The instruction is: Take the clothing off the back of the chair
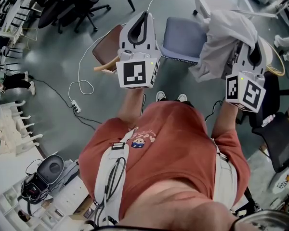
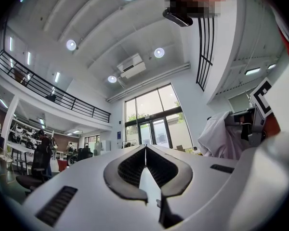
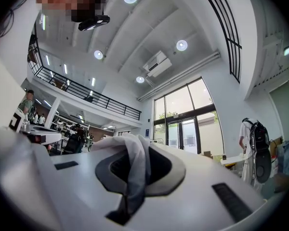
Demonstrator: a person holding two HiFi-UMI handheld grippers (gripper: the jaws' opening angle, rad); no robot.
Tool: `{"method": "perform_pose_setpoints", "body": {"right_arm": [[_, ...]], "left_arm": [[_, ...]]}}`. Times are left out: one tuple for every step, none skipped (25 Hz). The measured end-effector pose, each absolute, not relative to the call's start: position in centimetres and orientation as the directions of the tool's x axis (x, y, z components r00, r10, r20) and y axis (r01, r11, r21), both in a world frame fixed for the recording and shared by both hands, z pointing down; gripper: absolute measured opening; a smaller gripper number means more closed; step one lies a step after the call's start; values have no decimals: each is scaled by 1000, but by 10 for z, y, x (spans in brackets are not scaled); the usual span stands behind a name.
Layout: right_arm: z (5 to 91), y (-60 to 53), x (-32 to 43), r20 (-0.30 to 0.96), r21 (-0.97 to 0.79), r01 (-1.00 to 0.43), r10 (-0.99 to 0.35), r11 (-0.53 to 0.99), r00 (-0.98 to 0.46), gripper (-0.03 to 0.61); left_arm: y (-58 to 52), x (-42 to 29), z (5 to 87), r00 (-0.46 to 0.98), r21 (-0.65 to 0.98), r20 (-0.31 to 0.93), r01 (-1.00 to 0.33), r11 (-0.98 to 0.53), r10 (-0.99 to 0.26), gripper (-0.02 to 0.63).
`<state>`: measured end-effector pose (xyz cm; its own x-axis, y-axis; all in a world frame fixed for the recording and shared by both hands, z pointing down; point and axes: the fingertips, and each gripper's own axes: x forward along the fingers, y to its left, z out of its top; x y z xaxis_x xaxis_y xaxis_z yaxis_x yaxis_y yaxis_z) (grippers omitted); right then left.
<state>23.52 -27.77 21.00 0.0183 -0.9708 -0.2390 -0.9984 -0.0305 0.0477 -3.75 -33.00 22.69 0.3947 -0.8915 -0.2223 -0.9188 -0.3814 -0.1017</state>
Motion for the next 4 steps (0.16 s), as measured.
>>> {"method": "perform_pose_setpoints", "body": {"right_arm": [[210, -277, 236, -237, 50, -998, -971, -31, 18, 34], [210, -277, 237, -235, 52, -998, -972, -31, 18, 34], [210, -277, 237, -233, 54, -998, -972, -31, 17, 34], [210, -277, 238, -232, 56, -998, -973, -31, 17, 34]], "left_arm": [[-330, -36, 227, 396, -98, -220, -918, -384, -891, 18], [-329, -35, 227, 398, -95, -217, -918, -386, -891, 18], [-329, -34, 228, 399, -94, -214, -917, -388, -891, 18], [-329, -33, 228, 401, -94, -211, -916, -390, -891, 18]]}}
